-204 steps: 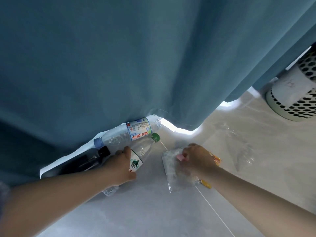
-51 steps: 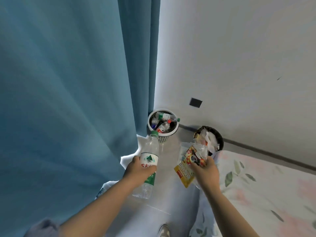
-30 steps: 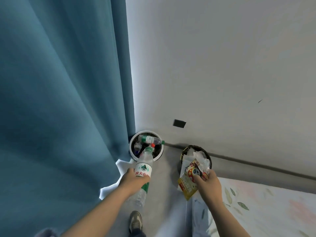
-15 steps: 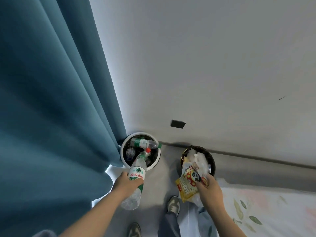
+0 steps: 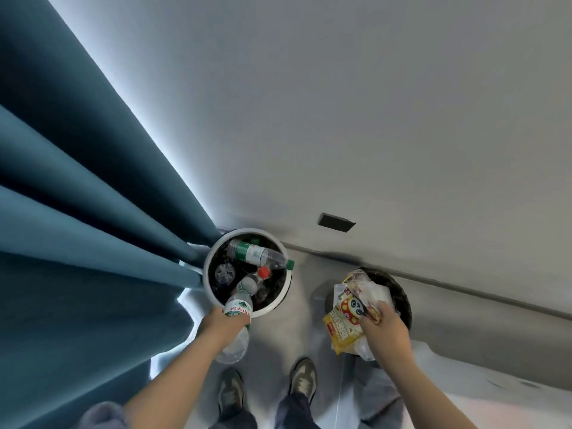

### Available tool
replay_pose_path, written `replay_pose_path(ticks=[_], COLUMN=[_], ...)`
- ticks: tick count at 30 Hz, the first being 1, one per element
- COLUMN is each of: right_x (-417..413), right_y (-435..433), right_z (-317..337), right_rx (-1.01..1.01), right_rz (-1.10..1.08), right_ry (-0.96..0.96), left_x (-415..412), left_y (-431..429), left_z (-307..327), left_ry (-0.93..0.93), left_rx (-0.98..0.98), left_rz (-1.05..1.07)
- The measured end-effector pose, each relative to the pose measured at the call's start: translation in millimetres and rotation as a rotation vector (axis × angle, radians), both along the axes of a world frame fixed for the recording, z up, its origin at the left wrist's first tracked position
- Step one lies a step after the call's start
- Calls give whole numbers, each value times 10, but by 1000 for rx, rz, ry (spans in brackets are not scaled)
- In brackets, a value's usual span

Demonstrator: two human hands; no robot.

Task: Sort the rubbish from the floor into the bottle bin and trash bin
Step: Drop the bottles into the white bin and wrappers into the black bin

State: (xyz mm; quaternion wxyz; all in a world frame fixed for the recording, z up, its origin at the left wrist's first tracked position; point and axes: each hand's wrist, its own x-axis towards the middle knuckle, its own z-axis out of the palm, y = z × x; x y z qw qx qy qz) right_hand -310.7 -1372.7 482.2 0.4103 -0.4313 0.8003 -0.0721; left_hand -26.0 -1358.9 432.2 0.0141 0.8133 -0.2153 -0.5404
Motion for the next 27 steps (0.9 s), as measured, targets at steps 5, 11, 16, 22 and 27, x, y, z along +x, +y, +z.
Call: replay_pose_path(ticks=[5,11,16,22,27], right_x=[48,227,255,114,-141], right_y=[-295,-414,-412,-338,-266], right_z=[-501,-955,-1214,-1276,-1332], right_rx=[64,68,107,118,150], right_rz=[56,80,57,-8,-88], right_ry=[48,8,15,-3,14], left_x=[37,164,103,-46,-247], left_y=[-205,-341,-455,-509,-649], left_z=[-515,-969,-1188,-1293,-1332], left_ry=[-86,-183,-188,-189,-222], left_rx=[32,68,-42,-213,-276], left_rz=[10,-32,9,-26,-130])
